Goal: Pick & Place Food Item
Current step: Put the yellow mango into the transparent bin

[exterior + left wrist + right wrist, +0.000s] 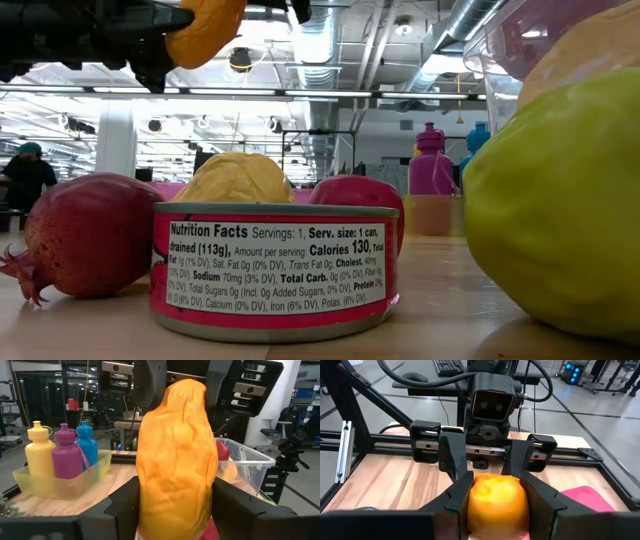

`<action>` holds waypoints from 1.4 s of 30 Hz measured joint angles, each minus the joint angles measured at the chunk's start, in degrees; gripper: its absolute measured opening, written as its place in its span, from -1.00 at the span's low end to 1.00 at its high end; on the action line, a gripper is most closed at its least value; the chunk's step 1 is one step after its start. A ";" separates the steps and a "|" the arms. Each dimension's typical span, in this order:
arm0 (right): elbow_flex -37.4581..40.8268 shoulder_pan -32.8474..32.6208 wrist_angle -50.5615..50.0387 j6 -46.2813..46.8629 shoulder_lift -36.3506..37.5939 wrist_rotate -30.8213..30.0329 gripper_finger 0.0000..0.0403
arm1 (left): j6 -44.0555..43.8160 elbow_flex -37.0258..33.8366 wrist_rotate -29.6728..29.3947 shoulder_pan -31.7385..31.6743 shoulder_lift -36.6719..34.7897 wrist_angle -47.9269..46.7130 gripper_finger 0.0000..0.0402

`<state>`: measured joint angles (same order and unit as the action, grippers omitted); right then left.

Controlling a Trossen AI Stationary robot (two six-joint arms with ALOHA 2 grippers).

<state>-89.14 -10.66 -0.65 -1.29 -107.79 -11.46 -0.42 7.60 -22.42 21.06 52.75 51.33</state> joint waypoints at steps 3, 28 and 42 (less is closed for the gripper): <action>0.00 -0.29 -0.95 0.01 0.18 1.06 -0.39 | 0.30 0.04 1.56 0.02 -0.04 -0.44 0.18; -23.23 -10.14 -61.62 15.80 3.80 -2.14 -0.39 | 0.22 0.13 0.95 0.39 -0.15 -3.72 0.87; -31.75 -21.41 -83.70 38.45 3.80 -2.35 -0.40 | 0.22 0.11 0.99 0.39 -0.13 -3.78 0.87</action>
<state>-120.88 -32.07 -84.34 37.17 -103.98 -13.82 -0.21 7.70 -21.43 21.45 52.62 47.55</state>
